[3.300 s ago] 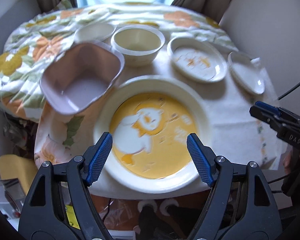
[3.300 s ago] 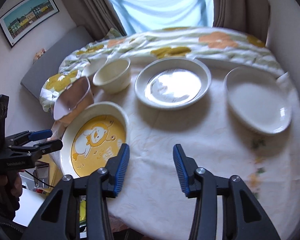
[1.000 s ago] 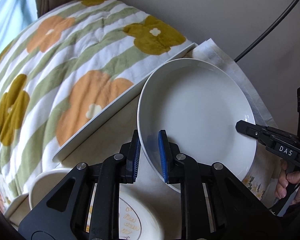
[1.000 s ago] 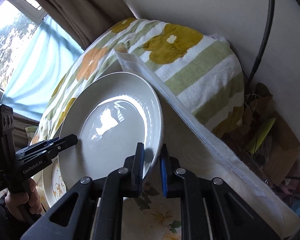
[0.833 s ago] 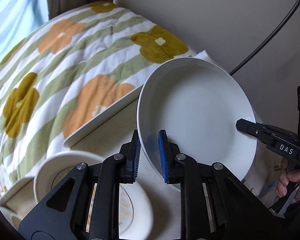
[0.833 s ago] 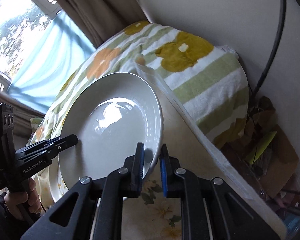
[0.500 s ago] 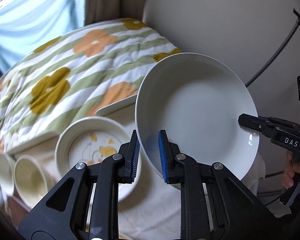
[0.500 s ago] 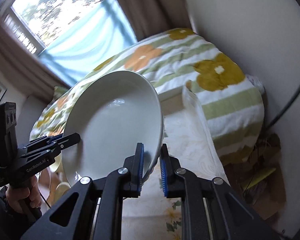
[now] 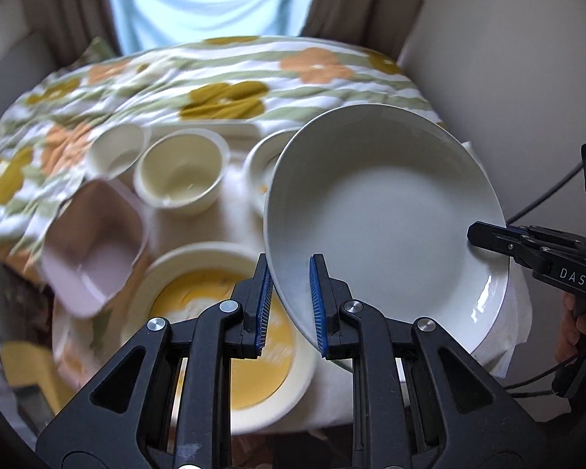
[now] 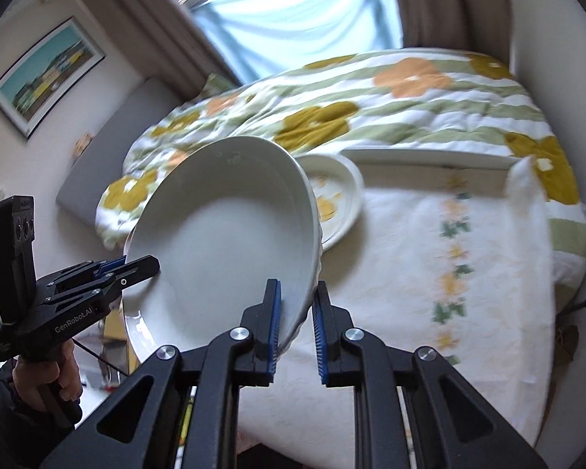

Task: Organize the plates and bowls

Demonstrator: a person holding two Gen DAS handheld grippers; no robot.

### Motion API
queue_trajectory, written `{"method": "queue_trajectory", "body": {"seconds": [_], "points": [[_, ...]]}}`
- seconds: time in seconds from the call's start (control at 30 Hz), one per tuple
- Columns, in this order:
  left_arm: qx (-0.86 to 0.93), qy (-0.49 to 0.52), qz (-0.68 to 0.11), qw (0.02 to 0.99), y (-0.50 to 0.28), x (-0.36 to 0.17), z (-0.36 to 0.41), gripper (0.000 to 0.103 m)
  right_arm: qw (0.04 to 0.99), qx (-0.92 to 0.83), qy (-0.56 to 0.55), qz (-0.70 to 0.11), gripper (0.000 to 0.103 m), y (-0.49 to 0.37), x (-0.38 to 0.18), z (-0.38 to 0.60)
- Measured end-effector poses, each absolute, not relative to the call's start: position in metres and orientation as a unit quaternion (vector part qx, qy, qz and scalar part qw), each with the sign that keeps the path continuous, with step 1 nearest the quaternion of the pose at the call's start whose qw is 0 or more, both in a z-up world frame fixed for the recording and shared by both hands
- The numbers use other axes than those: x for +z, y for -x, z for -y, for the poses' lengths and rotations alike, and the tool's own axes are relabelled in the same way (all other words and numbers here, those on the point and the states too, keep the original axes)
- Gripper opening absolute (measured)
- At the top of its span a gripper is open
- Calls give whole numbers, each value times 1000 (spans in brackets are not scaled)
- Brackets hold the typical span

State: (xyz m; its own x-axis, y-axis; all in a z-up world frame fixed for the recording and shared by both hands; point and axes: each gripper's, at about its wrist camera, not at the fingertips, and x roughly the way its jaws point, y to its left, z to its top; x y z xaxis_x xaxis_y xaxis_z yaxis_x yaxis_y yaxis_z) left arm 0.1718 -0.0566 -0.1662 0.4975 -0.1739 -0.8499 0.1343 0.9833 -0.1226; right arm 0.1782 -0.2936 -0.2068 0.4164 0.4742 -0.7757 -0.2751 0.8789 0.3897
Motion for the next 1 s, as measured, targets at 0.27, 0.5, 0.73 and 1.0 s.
{"method": "queue_trajectory", "body": {"seconds": [0.27,0.5,0.73,1.0], "points": [[-39,65,-535,841,-133,-219,-14,15,795,264,-66,-542,15,-169,-254,222],[-57,87,-566,818,-134,-267,-47,15,782,242,-46,-572,15,-167,-280,191],[-79,91,-579,806,-142,-291,-60,16,785,215,-39,-579,15,-167,-287,180],[-78,54,-582,807,-151,-297,-53,16,791,198,-26,-578,15,-167,-284,167]]}}
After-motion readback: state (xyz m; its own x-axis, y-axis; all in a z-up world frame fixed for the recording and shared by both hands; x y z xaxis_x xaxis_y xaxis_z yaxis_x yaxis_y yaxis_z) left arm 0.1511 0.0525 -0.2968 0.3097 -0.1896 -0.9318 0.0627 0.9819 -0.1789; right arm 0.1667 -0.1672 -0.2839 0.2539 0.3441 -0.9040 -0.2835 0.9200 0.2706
